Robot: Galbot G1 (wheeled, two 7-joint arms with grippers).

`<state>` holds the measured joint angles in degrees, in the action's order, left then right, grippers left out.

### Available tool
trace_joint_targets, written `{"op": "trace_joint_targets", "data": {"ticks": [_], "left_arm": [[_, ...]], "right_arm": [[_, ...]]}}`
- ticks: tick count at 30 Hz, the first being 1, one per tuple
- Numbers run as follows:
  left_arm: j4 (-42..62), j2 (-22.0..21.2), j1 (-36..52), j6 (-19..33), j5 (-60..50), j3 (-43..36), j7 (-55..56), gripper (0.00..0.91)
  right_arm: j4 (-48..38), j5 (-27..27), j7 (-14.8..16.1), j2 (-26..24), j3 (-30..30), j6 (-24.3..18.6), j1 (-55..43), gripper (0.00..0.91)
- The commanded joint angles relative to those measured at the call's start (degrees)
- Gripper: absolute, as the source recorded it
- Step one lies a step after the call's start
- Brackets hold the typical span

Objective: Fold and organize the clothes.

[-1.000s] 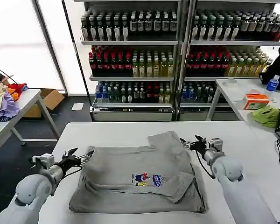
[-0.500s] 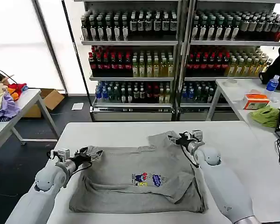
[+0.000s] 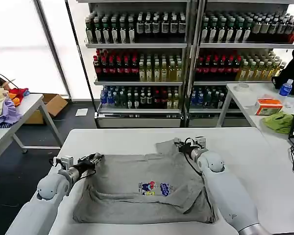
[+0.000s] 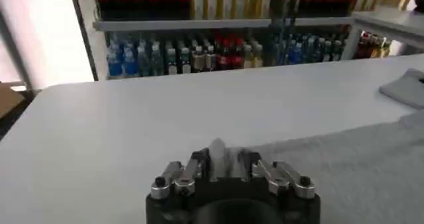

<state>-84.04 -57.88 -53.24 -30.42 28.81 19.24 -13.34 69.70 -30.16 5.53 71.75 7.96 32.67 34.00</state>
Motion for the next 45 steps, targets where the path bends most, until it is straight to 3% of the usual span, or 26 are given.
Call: {"op": "trace_joint_targets", "data": {"ticks": [1, 15, 21, 26, 30, 32, 36, 40, 45], "left_arm": [[0.23, -0.22, -0.87, 0.02, -0.63, -1.02, -0.66, 0.010], [-6.01, 2.69, 2.31, -0.57, 2.63, -0.02, 2.38, 0.010], [-13.45, 4.40, -2.40, -0.86, 5.27, 3.64, 3.78, 0.010], [-20.39, 4.73, -8.78, -0.60, 5.23, 7.23, 7.08, 0.010], [-24.69, 5.39, -13.49, -0.19, 4.92, 9.36, 8.89, 0.020], [-27.24, 5.53, -17.32, -0.26, 0.44, 10.67, 10.27, 0.010], [-32.42, 5.33, -24.93, -0.25, -2.88, 13.77, 10.50, 0.010], [-38.58, 3.86, -33.60, -2.58, -5.84, 17.38, 11.55, 0.010], [-42.17, 0.89, -40.48, -2.59, -8.70, 21.98, 10.67, 0.010]], "right_arm": [[-0.38, -0.17, -0.30, 0.43, -0.49, 0.38, -0.41, 0.000], [12.56, -14.09, -5.31, -2.68, 4.18, 0.53, 3.75, 0.000], [22.54, -19.40, -7.16, -5.17, 8.05, 0.57, 8.42, 0.000], [34.22, -23.09, -12.18, -6.59, 11.10, 0.47, 15.61, 0.000], [41.65, -22.90, -14.74, -7.52, 13.32, 0.41, 23.18, 0.000], [46.53, -23.00, -18.28, -8.12, 14.75, 0.44, 28.42, 0.000], [52.25, -21.37, -18.62, -8.75, 17.86, 0.41, 36.28, 0.000], [56.07, -16.42, -21.86, -7.84, 18.21, -0.76, 42.03, 0.000], [61.25, -12.36, -22.00, -6.64, 18.65, -0.50, 51.60, 0.000]]}}
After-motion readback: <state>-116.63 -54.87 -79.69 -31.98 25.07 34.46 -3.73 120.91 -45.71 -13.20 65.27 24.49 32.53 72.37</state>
